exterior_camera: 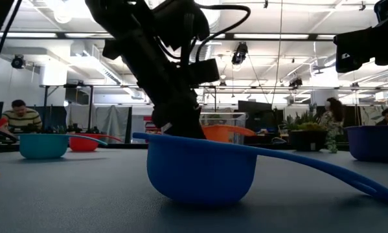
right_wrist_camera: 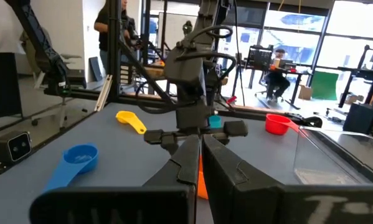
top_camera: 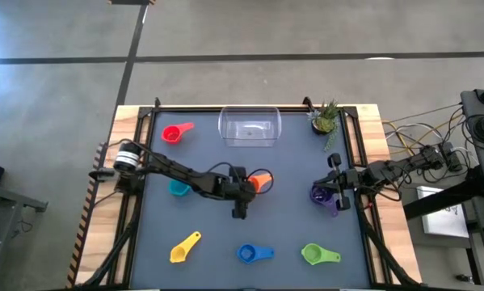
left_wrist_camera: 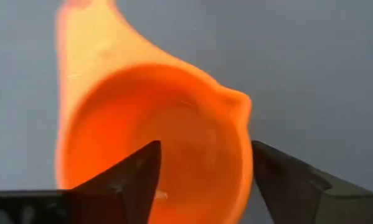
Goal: Nest measuring cups in basket
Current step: Stack the orange measuring cup on top of the violet measuring cup
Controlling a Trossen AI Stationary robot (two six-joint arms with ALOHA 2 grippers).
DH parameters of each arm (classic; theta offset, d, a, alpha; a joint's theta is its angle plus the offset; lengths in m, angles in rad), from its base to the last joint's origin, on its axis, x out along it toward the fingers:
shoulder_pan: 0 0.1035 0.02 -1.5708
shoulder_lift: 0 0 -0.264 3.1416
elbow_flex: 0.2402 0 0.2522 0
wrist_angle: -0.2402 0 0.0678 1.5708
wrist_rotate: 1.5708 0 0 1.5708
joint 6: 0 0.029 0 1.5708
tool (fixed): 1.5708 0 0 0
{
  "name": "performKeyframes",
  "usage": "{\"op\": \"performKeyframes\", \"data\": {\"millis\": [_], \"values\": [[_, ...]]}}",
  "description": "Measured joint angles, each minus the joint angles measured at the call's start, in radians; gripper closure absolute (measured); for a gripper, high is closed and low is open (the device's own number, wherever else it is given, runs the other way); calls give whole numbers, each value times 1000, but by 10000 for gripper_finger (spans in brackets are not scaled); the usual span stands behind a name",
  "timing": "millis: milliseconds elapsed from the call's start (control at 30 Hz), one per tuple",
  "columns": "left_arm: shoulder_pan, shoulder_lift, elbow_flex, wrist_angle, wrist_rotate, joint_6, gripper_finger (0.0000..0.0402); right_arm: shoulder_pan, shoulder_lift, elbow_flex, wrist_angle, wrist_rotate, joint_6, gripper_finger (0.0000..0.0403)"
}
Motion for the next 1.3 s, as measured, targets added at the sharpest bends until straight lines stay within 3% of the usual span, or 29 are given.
{"op": "performKeyframes", "data": {"millis": [133, 267, 333, 500, 733, 967, 1133, 1300], "values": [[0, 5, 0, -1, 4, 10, 257, 0, 0, 0, 0, 0, 0, 394], [0, 1, 0, -4, 4, 44, 359, 0, 0, 0, 0, 0, 0, 394], [0, -8, 0, -8, 2, 54, 388, 0, 0, 0, 0, 0, 0, 394], [-10, -41, 4, -30, -18, 74, 391, 0, 0, 0, 0, 0, 0, 394], [-78, -130, 37, -22, 40, 174, 394, 0, 0, 0, 9, 1, 1, 394], [-121, -192, 82, -18, 182, 248, 394, 0, 5, 0, 163, 11, 177, 394], [-123, -200, 100, -15, 224, 274, 394, 0, 6, 0, 271, 135, 135, 394], [-122, -208, 105, -12, 266, 294, 395, 0, 43, 38, 257, 132, 105, 394]]}}
